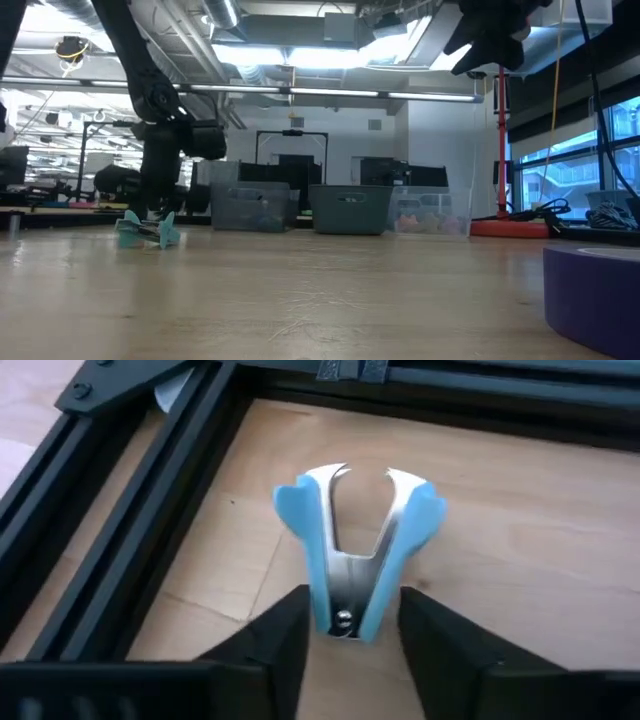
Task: Pick and place Stapler, Stapler remover, tape
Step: Put the blue staple remover into the transparent bin, then put the violet tape into the green bin
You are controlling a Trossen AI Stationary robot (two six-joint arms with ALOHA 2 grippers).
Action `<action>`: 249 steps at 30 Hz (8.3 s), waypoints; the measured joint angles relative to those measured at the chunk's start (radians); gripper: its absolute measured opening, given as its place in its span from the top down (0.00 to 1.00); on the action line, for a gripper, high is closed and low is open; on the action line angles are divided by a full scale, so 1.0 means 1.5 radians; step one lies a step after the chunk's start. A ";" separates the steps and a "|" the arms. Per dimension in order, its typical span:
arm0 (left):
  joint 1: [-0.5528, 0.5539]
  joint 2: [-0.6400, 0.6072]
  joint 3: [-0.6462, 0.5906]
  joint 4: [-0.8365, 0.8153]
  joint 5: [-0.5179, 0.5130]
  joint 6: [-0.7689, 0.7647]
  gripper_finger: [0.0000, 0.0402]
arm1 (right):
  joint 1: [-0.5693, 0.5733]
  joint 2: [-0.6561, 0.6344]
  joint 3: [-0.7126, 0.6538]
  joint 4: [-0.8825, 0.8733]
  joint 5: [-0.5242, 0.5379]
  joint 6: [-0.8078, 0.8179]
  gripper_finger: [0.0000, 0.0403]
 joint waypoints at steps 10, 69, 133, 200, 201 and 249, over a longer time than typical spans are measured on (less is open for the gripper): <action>-0.006 0.003 0.000 -0.002 -0.004 0.004 0.82 | 0.000 0.000 0.000 -0.007 -0.017 0.001 0.47; -0.407 0.029 0.047 0.223 0.644 0.463 0.82 | 0.063 0.042 0.000 -0.004 -0.129 0.048 0.47; -0.433 0.213 0.372 0.109 0.769 0.479 0.82 | 0.144 0.433 -0.053 0.299 -0.110 -0.144 0.95; -0.467 -0.391 0.202 0.236 0.357 0.443 0.12 | -0.399 0.406 -0.052 0.199 -0.166 -0.246 0.98; -0.467 -0.391 0.202 0.236 0.357 0.443 0.12 | -0.399 0.402 -0.052 0.202 -0.166 -0.246 0.97; -0.397 -0.390 0.202 0.222 0.336 0.501 0.12 | 0.424 0.290 -0.052 0.208 -0.118 0.212 0.61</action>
